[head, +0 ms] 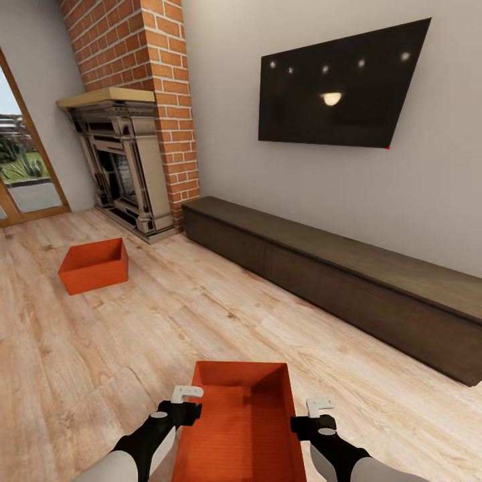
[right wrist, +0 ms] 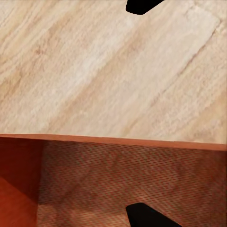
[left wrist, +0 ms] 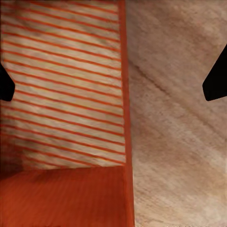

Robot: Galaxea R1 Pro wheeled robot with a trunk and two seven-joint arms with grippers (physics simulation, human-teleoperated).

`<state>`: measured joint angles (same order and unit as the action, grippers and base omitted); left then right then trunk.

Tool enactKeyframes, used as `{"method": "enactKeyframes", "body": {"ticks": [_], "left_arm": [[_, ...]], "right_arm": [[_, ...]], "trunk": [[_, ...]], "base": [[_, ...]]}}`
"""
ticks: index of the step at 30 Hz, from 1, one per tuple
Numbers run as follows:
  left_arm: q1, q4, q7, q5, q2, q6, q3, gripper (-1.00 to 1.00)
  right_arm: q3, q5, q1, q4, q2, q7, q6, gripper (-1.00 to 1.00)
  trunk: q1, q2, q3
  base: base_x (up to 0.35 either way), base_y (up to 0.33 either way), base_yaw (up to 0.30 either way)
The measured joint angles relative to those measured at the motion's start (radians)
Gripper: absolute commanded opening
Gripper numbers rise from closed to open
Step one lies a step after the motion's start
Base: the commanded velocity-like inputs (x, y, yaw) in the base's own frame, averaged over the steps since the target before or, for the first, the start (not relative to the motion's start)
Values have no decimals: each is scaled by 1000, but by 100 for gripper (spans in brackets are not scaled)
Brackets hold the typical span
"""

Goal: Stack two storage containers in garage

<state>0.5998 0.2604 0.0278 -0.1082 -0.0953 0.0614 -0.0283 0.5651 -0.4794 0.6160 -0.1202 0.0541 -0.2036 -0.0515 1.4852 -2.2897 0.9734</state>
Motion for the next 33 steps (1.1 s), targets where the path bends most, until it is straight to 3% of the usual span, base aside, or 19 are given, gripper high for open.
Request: {"method": "enactKeyframes", "body": {"ticks": [5,20,27,33], "left_arm": [[0,0,-2,-1,-1,1,1,100],[0,-46,0,3,11,-6,2,100],[0,-80,0,3,13,-10,2,100],[0,-104,0,2,13,-13,3,100]], "right_arm": [[0,-2,0,0,0,0,0,100],[-7,-11,0,9,5,1,-1,100],[-9,-15,-10,23,17,1,-9,100],[-9,-16,-15,106,42,26,-46,100]], "trunk": [[15,-28,12],[15,-28,13],[15,-28,13],[15,-28,13]], "base": [[0,0,0],[0,0,0],[0,0,0],[0,0,0]]}}
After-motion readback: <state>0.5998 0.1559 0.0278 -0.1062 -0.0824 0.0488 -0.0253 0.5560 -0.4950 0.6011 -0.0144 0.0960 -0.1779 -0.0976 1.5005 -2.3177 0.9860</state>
